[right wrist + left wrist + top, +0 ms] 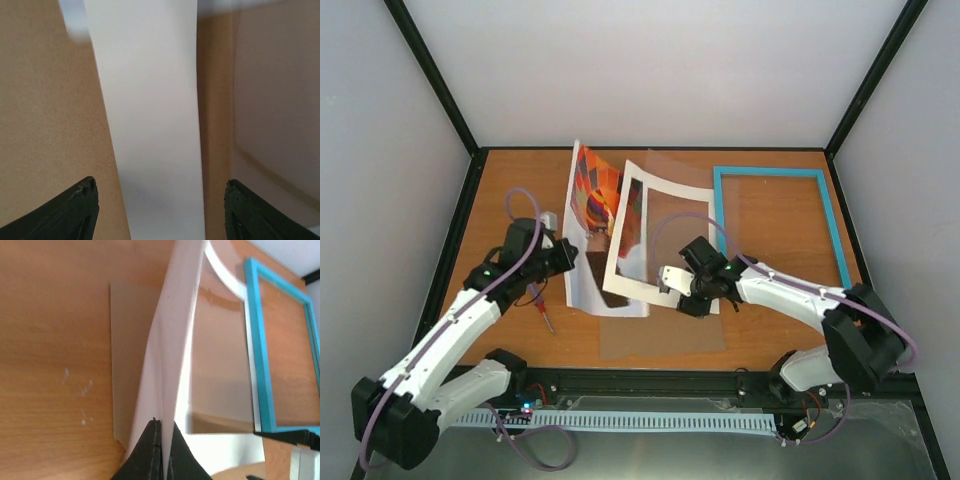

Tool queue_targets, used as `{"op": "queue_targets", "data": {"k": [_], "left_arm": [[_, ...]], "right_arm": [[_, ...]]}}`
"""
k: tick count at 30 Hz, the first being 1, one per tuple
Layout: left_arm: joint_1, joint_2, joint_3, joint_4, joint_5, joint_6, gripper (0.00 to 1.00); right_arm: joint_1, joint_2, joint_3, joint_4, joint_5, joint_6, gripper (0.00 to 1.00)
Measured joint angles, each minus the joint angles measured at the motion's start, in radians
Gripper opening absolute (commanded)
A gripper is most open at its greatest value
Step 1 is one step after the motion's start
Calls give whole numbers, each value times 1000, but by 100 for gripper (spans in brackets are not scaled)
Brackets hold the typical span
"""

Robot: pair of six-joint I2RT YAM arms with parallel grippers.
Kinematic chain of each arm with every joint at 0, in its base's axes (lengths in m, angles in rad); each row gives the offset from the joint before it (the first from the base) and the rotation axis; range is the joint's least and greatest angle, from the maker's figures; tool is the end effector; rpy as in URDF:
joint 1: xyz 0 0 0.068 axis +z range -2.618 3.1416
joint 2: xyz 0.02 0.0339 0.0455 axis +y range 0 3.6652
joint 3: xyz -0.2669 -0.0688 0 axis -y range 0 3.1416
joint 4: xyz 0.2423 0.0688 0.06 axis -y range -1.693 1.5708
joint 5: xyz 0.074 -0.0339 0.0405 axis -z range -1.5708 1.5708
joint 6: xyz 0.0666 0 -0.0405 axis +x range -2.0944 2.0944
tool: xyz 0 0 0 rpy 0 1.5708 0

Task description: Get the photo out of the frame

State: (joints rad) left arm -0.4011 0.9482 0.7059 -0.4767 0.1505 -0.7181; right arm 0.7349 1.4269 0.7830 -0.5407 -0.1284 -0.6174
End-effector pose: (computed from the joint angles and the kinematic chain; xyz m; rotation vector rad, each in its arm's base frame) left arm 0.1979 -0.0948 0.2383 -0.2972 2.3782 -0.7299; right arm 0.1904 0.1835 0.1504 -1.7519 2.1282 0.2085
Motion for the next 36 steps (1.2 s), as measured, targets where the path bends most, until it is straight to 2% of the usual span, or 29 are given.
{"op": "queue_targets", "data": {"k": [4, 8, 13, 17, 22, 28, 32, 36], "left_arm": [[1, -55, 166, -135, -131, 63, 1], [1, -69, 313, -187, -207, 112, 1], [2, -35, 462, -208, -260, 166, 1], [2, -4, 507, -209, -265, 191, 1], [2, 52, 514, -183, -205, 207, 1], [2, 160, 483, -69, -80, 204, 1], [2, 287, 496, 42, 27, 188, 1], [2, 478, 621, 149, 188, 160, 1]], "right_arm": [[-14, -91, 12, -23, 9, 24, 69], [-66, -168, 23, -24, 1, 49, 69], [-144, -196, 22, -24, -11, 68, 69], [-190, -202, 22, -24, -31, 81, 69], [-269, -225, 24, -26, -74, 98, 70], [-485, -236, 94, -47, -176, 174, 70], [-629, -236, 142, -47, -248, 246, 70], [-748, -240, 166, -60, -363, 314, 70]]}}
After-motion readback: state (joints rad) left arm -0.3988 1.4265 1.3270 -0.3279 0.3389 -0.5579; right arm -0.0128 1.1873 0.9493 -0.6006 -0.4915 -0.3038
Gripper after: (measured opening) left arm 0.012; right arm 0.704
